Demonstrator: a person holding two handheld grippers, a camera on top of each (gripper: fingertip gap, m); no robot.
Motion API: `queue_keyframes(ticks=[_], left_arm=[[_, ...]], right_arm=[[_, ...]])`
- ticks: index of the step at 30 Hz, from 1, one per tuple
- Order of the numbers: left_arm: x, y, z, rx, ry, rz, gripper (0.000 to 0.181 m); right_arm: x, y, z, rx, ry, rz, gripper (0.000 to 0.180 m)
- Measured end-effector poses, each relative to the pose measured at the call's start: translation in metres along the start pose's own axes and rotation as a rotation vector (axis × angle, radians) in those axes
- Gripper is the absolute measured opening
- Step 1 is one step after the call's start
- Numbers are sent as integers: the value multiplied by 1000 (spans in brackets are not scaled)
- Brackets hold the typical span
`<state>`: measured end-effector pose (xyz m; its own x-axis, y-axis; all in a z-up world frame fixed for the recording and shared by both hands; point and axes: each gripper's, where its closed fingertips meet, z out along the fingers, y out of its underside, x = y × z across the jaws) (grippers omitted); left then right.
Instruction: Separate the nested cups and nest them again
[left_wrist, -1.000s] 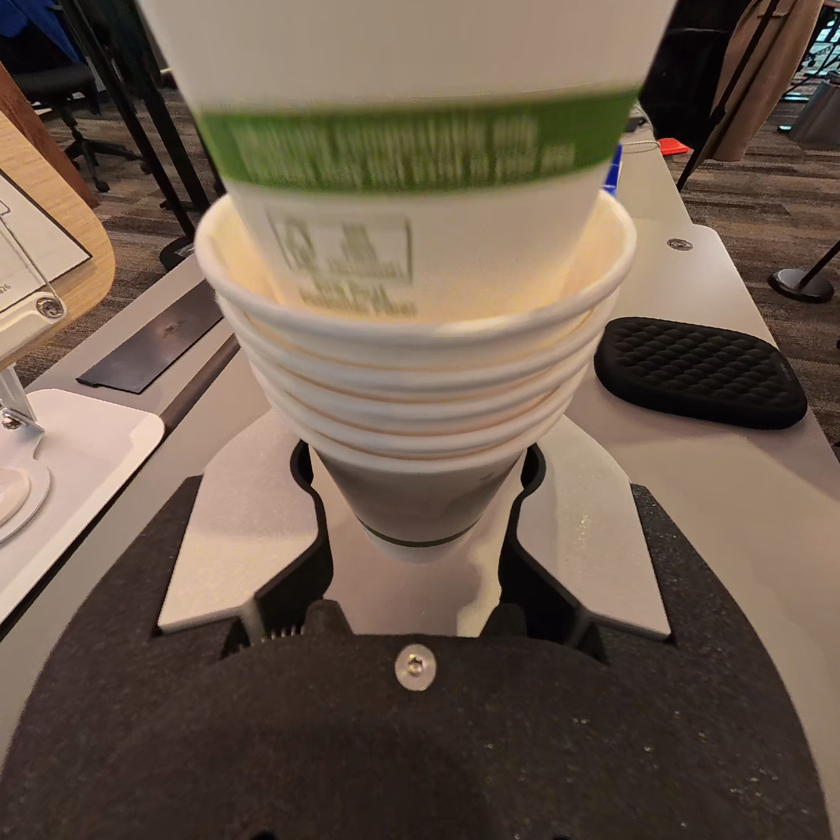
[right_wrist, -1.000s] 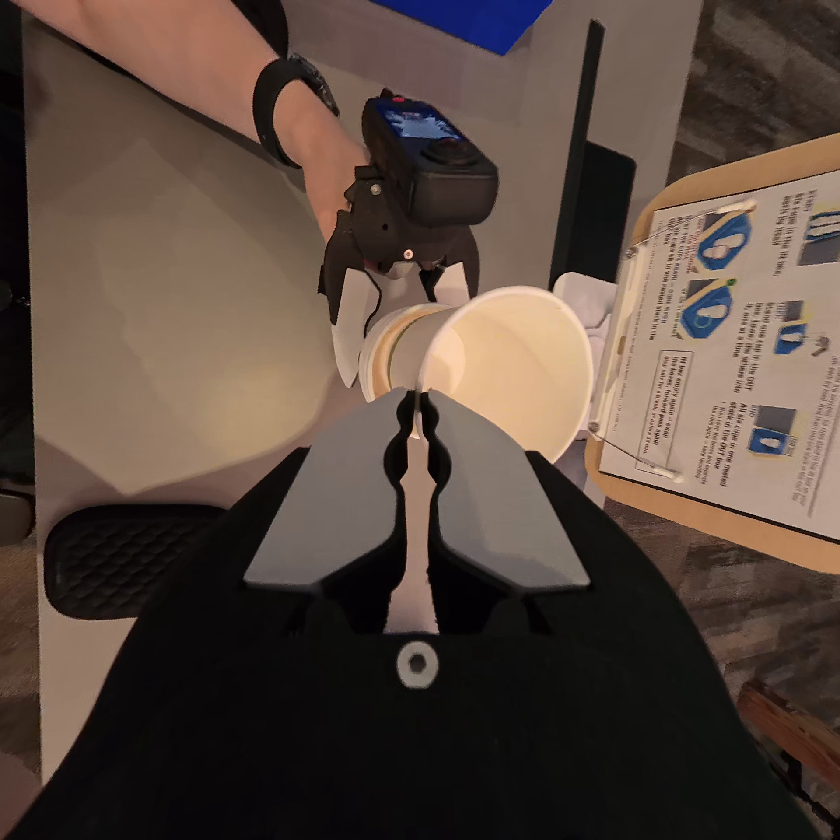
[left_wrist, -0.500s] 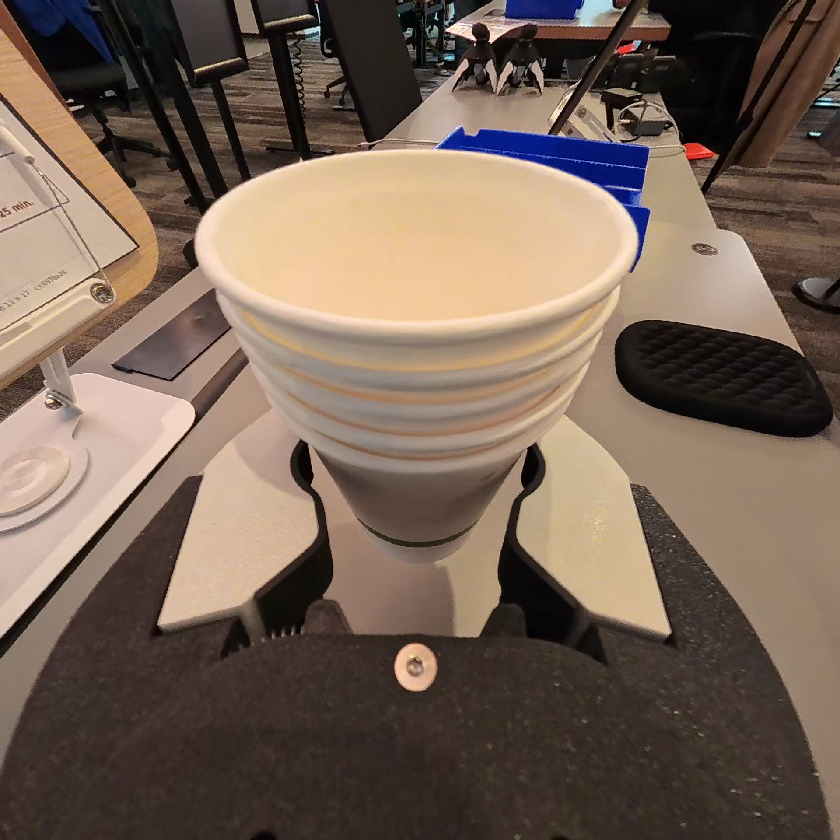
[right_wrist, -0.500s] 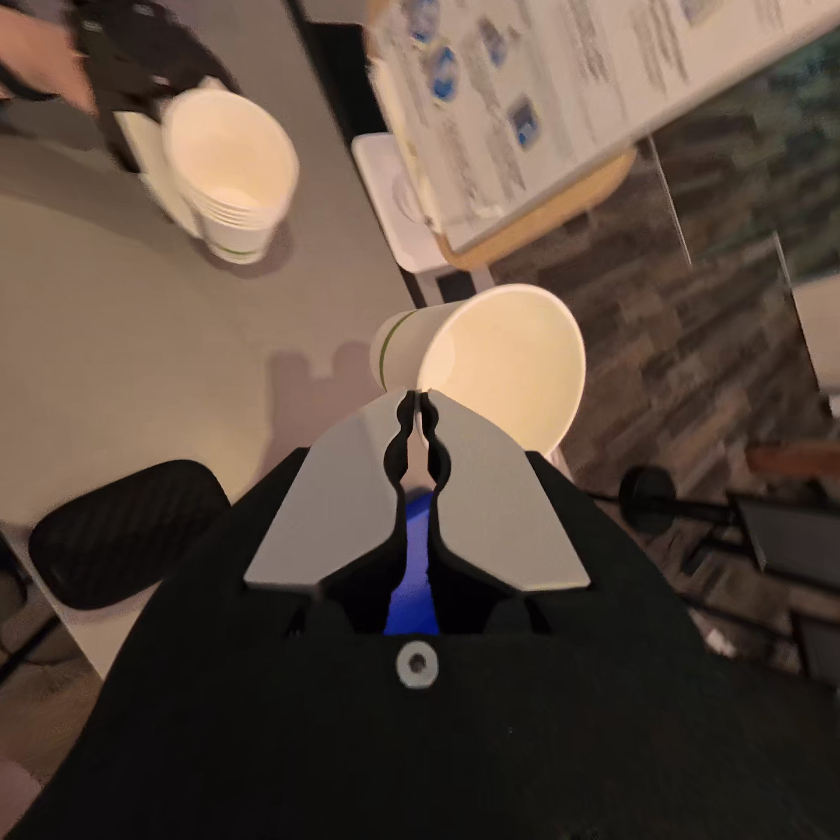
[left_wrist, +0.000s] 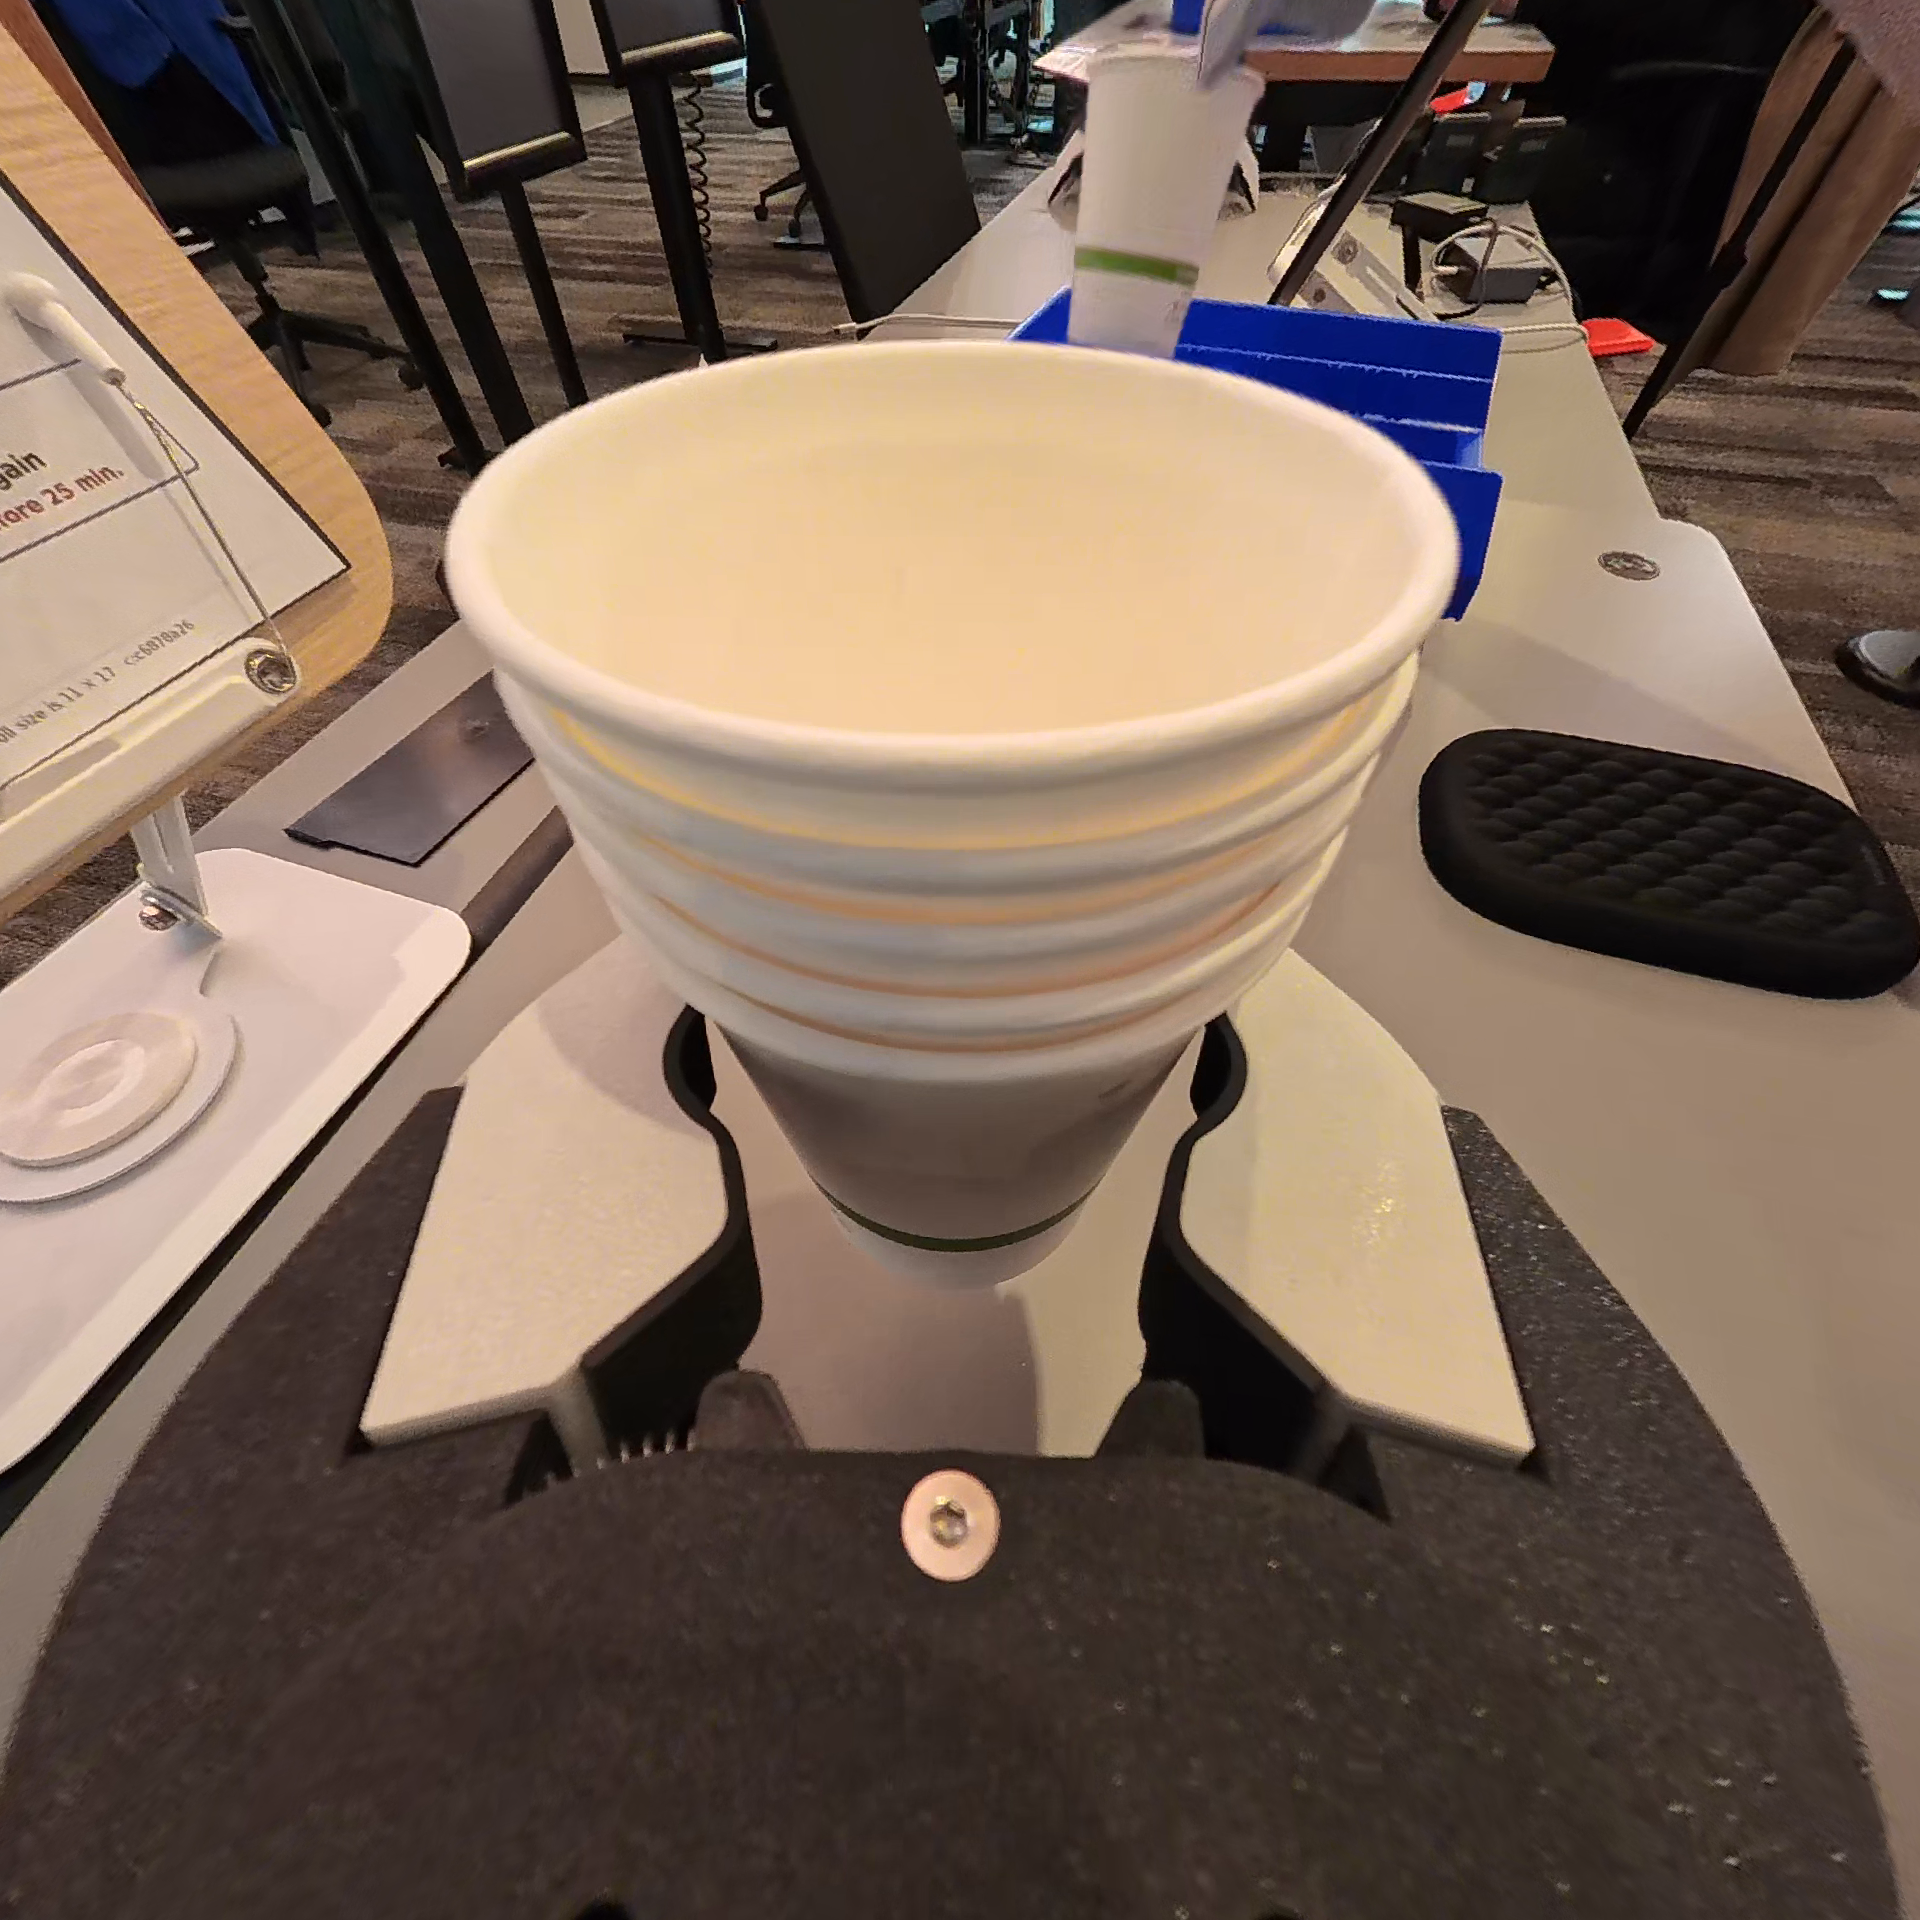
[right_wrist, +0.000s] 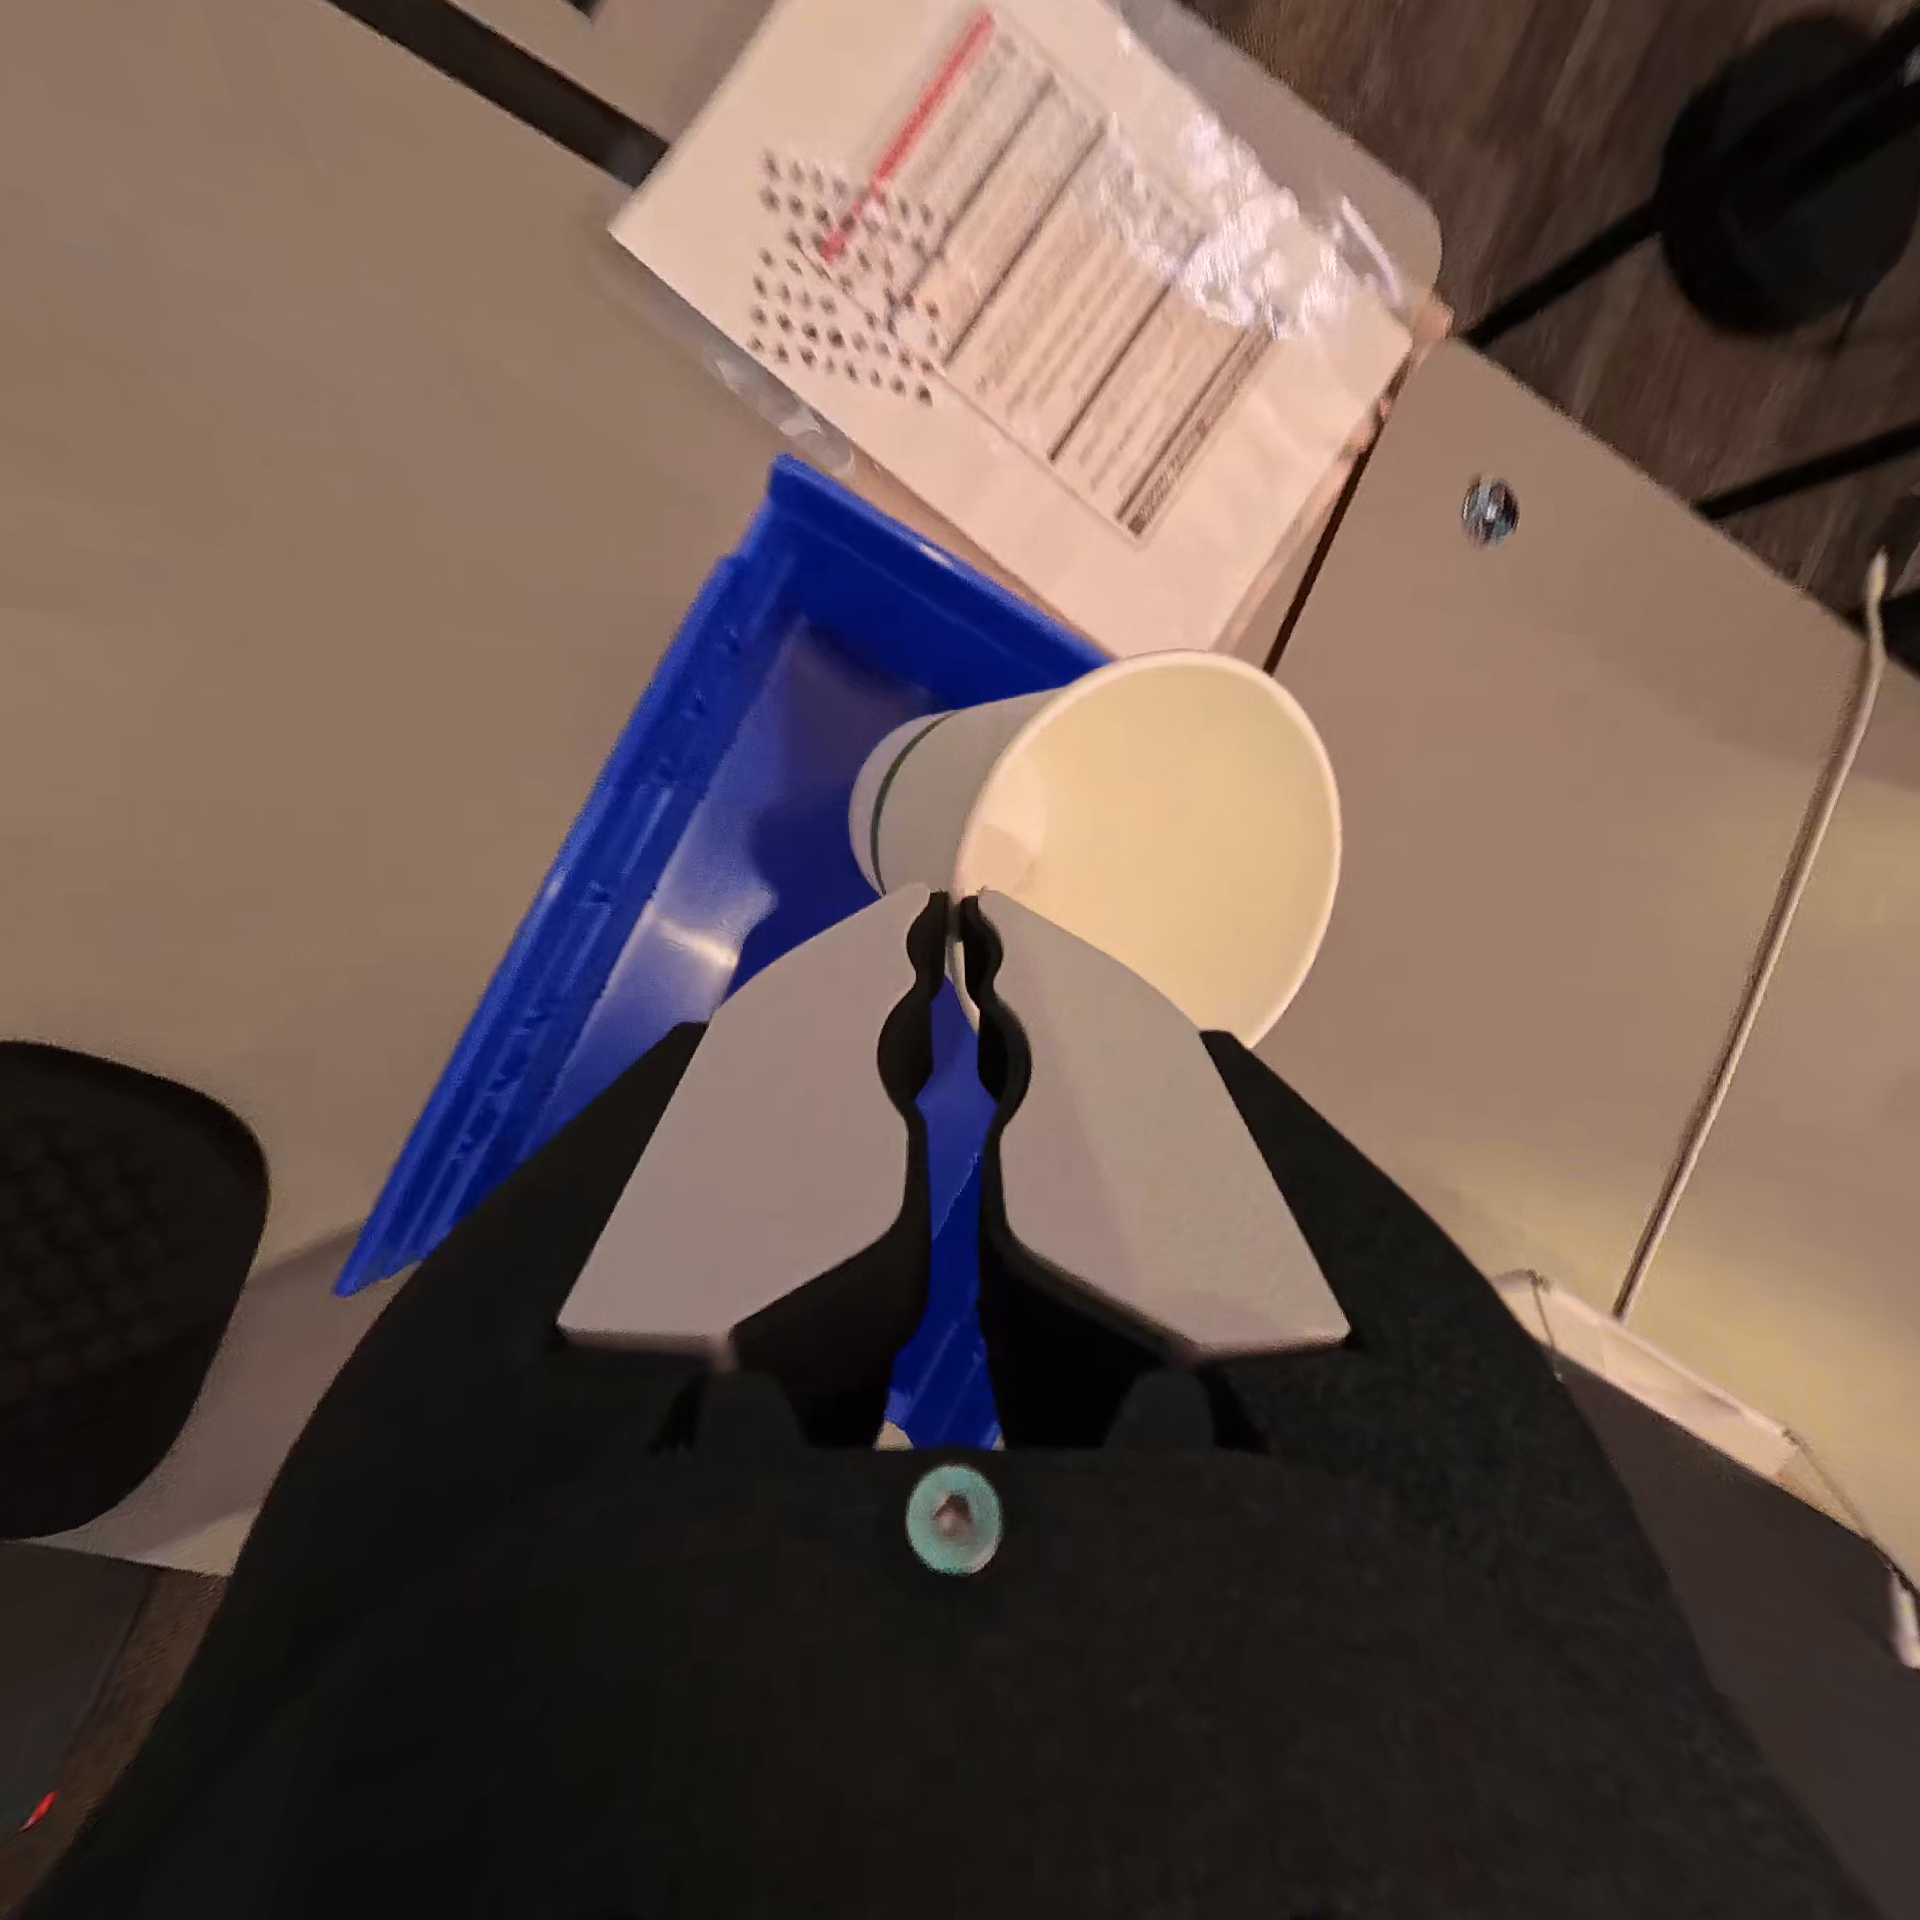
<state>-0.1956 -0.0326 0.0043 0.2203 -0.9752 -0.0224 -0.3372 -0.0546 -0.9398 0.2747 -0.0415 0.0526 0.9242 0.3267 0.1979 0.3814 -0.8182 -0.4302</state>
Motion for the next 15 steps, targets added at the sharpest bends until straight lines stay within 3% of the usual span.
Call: queue_keyframes(ticks=[7, 15], left_arm=[[1, 4, 4, -18, -1, 8, 91], [3, 10, 10, -43, 6, 13, 91]], right_arm=[[25, 44, 55, -136, 56, 57, 2], [27, 53, 86, -137, 69, 26, 3]])
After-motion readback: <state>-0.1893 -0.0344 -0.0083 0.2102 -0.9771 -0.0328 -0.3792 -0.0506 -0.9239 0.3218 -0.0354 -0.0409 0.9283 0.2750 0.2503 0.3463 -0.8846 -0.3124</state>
